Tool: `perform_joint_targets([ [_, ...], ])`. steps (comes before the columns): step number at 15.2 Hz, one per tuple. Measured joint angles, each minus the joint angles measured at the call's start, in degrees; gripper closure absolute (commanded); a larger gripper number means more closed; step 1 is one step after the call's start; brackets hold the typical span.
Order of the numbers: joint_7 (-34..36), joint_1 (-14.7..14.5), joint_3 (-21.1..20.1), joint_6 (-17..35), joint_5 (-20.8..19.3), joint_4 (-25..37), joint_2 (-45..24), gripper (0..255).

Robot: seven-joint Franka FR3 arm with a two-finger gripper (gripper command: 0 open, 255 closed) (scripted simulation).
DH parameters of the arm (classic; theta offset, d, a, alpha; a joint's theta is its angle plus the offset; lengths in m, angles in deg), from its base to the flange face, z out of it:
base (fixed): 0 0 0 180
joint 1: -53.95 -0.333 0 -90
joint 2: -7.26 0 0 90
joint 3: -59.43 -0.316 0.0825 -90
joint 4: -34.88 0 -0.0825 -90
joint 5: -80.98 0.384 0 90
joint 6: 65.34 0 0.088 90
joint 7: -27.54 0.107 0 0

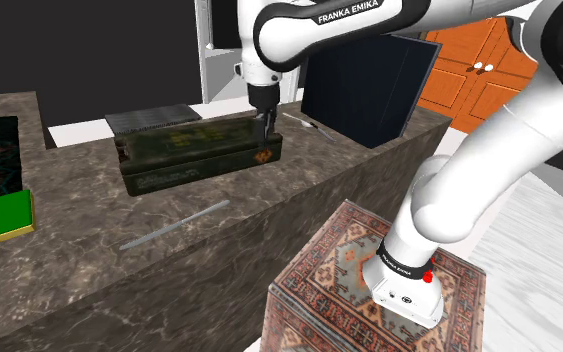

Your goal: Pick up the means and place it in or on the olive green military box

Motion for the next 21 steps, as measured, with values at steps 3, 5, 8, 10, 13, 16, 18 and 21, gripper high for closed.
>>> perform_joint_targets([
  [3,-3.7,-2.0,-1.6,2.0,-0.7,2.9,-4.8,0],
  [5,-5.9,-3.3,-2.8,3.7,-1.3,4.8,-8.4,0],
  [8,-8.9,-5.3,-4.8,5.3,-2.4,8.0,-13.1,0],
  [10,-11.1,-6.5,-6.0,6.9,-3.2,9.3,-15.9,0],
  [13,-14.2,-8.3,-7.8,8.8,-4.7,11.2,-19.7,0],
  [16,-17.2,-10.3,-9.7,9.6,-6.4,14.2,-23.5,0],
  [18,-19.0,-11.5,-10.9,11.2,-7.7,14.9,-25.9,0],
  [21,-20.2,-12.1,-11.5,12.4,-8.5,15.1,-27.3,0],
])
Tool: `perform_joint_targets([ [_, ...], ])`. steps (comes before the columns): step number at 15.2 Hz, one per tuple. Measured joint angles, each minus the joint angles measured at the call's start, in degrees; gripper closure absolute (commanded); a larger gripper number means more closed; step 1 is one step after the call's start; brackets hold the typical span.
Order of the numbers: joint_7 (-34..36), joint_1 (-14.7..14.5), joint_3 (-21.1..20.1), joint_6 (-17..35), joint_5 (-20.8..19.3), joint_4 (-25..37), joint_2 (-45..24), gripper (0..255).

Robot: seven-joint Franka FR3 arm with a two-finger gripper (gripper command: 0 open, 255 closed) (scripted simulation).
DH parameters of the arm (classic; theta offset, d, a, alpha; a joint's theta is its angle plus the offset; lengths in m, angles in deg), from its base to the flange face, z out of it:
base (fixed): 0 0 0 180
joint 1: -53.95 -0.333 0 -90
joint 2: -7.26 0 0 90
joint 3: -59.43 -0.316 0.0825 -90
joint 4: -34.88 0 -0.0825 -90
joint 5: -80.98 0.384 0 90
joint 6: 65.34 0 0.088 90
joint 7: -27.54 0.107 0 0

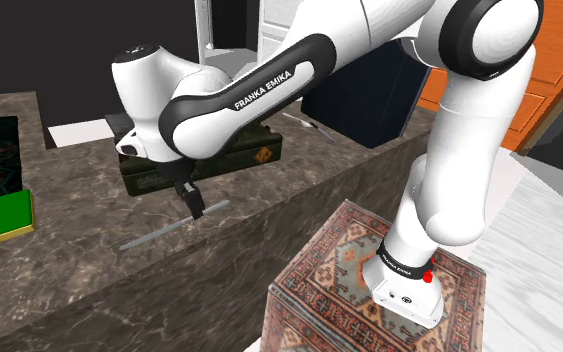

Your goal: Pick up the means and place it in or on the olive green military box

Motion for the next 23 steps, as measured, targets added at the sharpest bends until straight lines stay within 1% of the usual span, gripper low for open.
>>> perform_joint_targets([
  [6,0.6,0.0,0.3,4.2,-1.2,-2.4,-1.9,0],
  [12,0.6,0.0,0.3,4.7,-1.3,-2.7,-2.1,0],
  [13,0.6,0.0,0.3,4.7,-1.3,-2.7,-2.1,255],
  [23,0.6,0.0,0.3,4.7,-1.3,-2.7,-2.1,255],
])
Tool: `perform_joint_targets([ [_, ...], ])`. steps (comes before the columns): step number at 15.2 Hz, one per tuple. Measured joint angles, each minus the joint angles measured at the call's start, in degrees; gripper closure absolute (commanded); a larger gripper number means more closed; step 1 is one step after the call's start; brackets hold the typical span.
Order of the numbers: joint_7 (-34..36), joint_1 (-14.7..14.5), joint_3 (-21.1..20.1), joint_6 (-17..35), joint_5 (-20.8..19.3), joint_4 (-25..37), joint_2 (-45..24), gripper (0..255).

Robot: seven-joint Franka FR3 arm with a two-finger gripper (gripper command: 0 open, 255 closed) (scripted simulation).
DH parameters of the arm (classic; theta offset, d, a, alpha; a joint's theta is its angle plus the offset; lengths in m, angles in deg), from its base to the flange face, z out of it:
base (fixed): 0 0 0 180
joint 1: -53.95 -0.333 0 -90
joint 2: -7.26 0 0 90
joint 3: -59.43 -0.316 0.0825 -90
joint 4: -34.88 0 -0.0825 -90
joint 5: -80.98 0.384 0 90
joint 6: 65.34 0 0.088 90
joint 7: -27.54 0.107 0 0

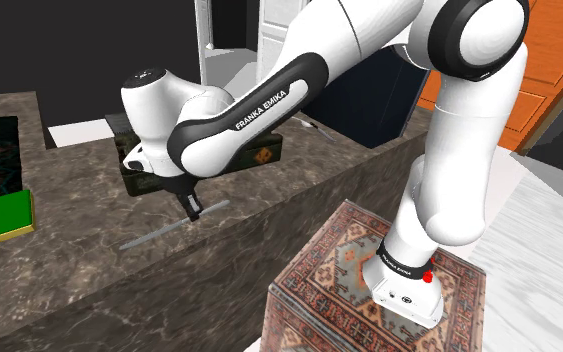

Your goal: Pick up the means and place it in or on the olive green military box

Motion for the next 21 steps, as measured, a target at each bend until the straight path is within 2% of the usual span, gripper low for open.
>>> perform_joint_targets([
  [21,-3.4,0.3,-0.5,-13.9,3.3,8.2,6.3,255],
])
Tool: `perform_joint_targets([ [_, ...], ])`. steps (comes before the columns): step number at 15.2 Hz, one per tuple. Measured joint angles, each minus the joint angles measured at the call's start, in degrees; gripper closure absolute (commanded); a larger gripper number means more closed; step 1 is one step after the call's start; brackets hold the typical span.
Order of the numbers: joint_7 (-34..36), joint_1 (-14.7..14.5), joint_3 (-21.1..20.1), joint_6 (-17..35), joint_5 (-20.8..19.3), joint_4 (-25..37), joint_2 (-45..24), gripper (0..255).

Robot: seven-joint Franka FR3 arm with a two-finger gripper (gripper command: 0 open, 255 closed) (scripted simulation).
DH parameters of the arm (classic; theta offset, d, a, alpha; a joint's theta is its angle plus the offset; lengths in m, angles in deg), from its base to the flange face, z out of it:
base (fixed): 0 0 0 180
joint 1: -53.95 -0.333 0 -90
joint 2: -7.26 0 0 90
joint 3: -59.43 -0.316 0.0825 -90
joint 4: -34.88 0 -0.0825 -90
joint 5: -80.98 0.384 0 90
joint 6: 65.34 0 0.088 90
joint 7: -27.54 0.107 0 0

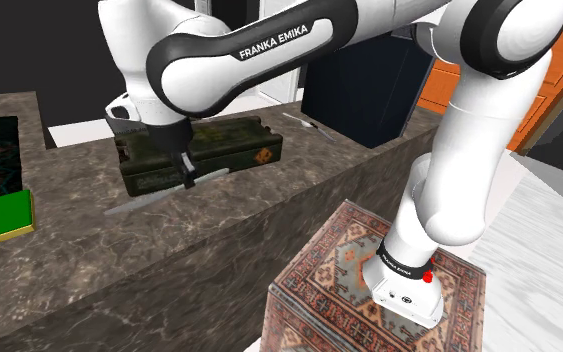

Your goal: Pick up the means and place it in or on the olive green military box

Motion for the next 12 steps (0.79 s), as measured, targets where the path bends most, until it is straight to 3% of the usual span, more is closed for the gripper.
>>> perform_joint_targets([
  [12,-1.4,0.0,-0.1,-8.7,0.8,7.2,1.6,255],
])
